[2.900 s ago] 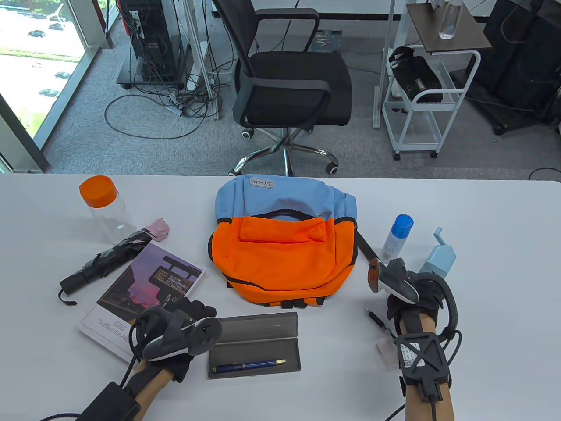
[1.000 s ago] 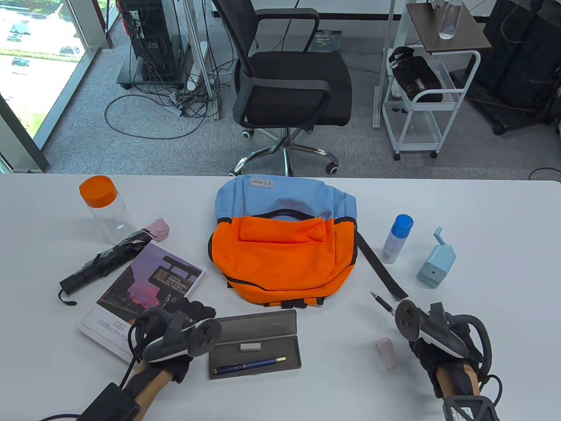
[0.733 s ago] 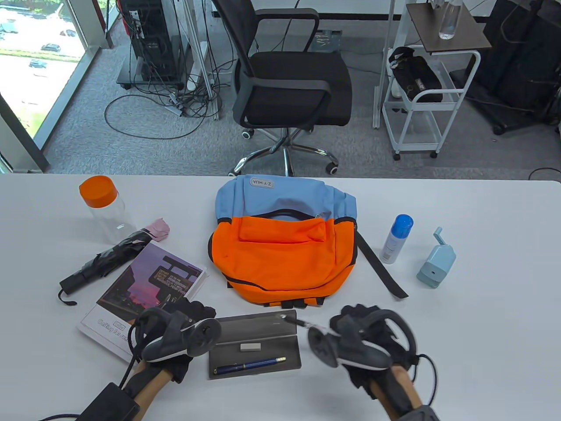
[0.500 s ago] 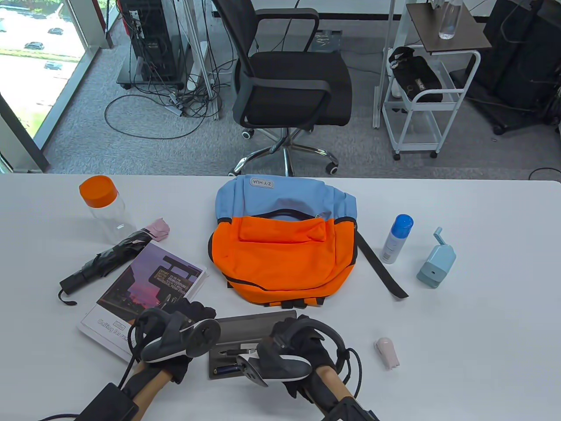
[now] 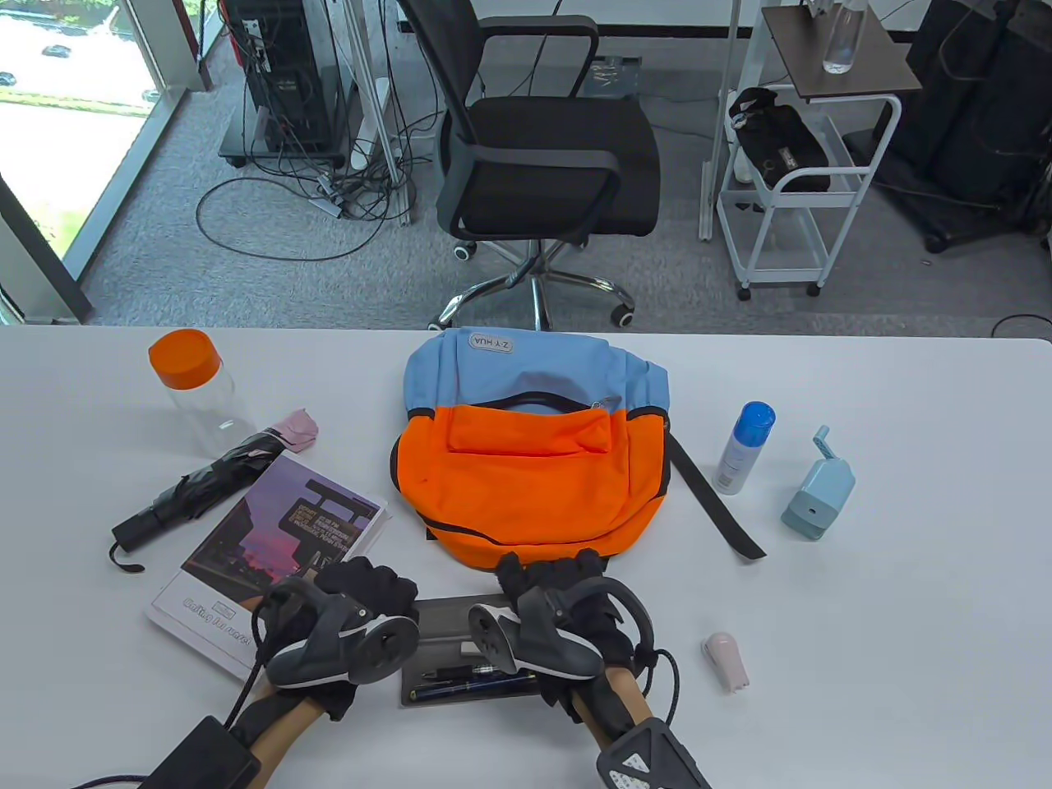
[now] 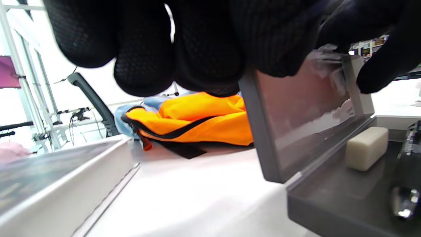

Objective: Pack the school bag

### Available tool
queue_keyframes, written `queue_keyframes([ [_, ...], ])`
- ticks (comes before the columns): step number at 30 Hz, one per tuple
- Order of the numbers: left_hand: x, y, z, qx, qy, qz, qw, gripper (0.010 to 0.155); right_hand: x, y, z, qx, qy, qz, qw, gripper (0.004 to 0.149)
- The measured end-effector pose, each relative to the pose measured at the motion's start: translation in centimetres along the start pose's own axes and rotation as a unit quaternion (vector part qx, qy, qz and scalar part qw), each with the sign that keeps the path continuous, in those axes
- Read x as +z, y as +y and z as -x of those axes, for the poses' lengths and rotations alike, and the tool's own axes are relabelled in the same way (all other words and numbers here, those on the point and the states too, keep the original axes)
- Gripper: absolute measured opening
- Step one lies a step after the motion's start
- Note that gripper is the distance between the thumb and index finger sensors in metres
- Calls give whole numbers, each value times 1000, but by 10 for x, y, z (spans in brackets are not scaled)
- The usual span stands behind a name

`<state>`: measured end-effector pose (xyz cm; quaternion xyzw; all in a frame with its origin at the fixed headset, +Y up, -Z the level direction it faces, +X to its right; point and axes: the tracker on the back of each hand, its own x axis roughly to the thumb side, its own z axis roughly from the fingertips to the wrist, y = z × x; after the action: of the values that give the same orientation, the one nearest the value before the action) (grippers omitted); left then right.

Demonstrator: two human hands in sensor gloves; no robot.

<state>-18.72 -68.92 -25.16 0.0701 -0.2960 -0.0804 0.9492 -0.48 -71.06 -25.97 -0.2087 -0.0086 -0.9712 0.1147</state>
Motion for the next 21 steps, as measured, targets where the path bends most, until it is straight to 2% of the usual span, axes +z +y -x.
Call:
queue_keyframes([
  [3, 1, 1, -4, -8, -17, 18, 1000, 50, 8, 2, -3, 20, -23, 25, 999, 63],
  [4, 2, 0, -4, 20, -27, 31, 999, 53, 14, 4, -7, 44, -31, 37, 998, 62],
  [6, 2, -4, -5, 84, -37, 62, 994, 65, 21, 12, -14, 90, -46, 16, 995, 61],
  [8, 0, -9, -6, 130, -42, 74, 988, 62, 29, 19, -21, 118, -63, 9, 991, 62],
  [9, 0, -11, -7, 140, -36, 72, 987, 60, 32, 22, -23, 128, -74, -9, 989, 66],
  [11, -3, -16, -10, 136, -48, 82, 986, 56, 36, 30, -23, 136, -100, -93, 981, 79],
  [13, -5, -24, -15, 117, -65, 120, 984, 59, 40, 29, -18, 101, -104, -99, 984, 79],
  [15, -6, -30, -18, 118, -75, 130, 982, 66, 41, 31, -12, 30, -114, -130, 984, 82],
  [17, -8, -37, -20, 121, -78, 155, 977, 74, 44, 35, -5, -78, -88, -167, 979, 76],
  [19, -8, -39, -21, 106, -76, 157, 979, 80, 45, 36, 1, -139, -81, -124, 979, 68],
  [20, -9, -39, -21, 88, -80, 157, 980, 88, 45, 36, 3, -146, -84, -106, 980, 66],
  [21, -9, -39, -22, 90, -84, 168, 978, 92, 45, 37, 3, -142, -83, -113, 980, 66],
])
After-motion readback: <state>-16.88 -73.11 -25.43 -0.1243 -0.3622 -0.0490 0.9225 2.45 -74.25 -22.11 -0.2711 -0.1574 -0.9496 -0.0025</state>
